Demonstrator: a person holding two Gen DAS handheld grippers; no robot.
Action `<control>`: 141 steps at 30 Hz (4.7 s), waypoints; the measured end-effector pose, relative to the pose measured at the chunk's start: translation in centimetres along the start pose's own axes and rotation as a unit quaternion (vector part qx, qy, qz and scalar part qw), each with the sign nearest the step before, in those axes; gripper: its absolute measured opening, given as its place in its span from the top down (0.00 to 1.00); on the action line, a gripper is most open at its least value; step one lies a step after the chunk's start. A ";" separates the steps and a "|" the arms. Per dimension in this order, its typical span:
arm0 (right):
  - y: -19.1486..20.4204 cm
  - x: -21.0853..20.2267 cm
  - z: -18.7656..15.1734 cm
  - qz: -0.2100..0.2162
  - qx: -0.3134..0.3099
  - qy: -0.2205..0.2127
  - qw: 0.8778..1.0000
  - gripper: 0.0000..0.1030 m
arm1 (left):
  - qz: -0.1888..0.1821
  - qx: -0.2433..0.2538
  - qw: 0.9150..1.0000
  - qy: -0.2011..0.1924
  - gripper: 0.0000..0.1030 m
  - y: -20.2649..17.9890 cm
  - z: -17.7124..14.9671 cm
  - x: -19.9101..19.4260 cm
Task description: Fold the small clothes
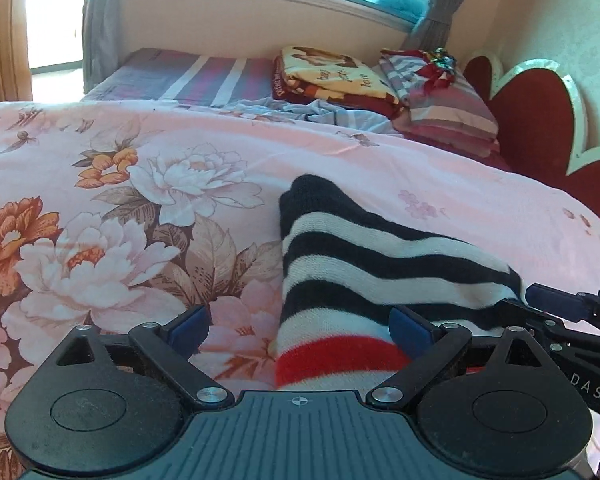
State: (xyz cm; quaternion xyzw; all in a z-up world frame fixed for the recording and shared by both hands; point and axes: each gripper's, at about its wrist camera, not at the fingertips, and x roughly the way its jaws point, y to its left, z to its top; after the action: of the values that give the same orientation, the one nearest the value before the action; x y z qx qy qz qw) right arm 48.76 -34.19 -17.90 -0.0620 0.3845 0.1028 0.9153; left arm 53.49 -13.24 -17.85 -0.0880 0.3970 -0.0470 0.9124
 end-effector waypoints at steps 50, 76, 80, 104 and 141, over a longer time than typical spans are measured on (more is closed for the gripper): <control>1.8 -13.9 -11.5 0.001 0.138 0.007 0.990 0.90 | -0.040 0.103 0.994 0.001 0.06 -2.6 -9.9 -10.0; 1.0 -12.7 -12.4 -0.008 0.125 0.044 0.991 0.89 | -0.042 0.074 0.996 0.041 0.06 -1.6 -10.8 -9.0; 0.6 -13.8 -11.6 0.004 0.140 0.027 0.990 0.65 | -0.040 0.056 0.997 0.026 0.06 -0.8 -9.7 -9.8; 0.5 -9.3 -8.4 0.008 0.132 0.021 0.991 0.87 | -0.063 0.045 0.997 0.021 0.00 -1.8 -6.4 -6.1; -0.7 -7.0 -5.1 0.203 0.291 0.016 0.935 0.62 | -0.140 -0.043 0.989 0.001 0.48 3.3 -3.4 -8.8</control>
State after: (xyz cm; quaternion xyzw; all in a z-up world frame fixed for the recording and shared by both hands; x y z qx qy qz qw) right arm 40.56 -36.87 -16.40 0.2851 0.4167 0.1690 0.8464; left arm 45.03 -9.02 -14.46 -0.1821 0.3830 -0.1576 0.8918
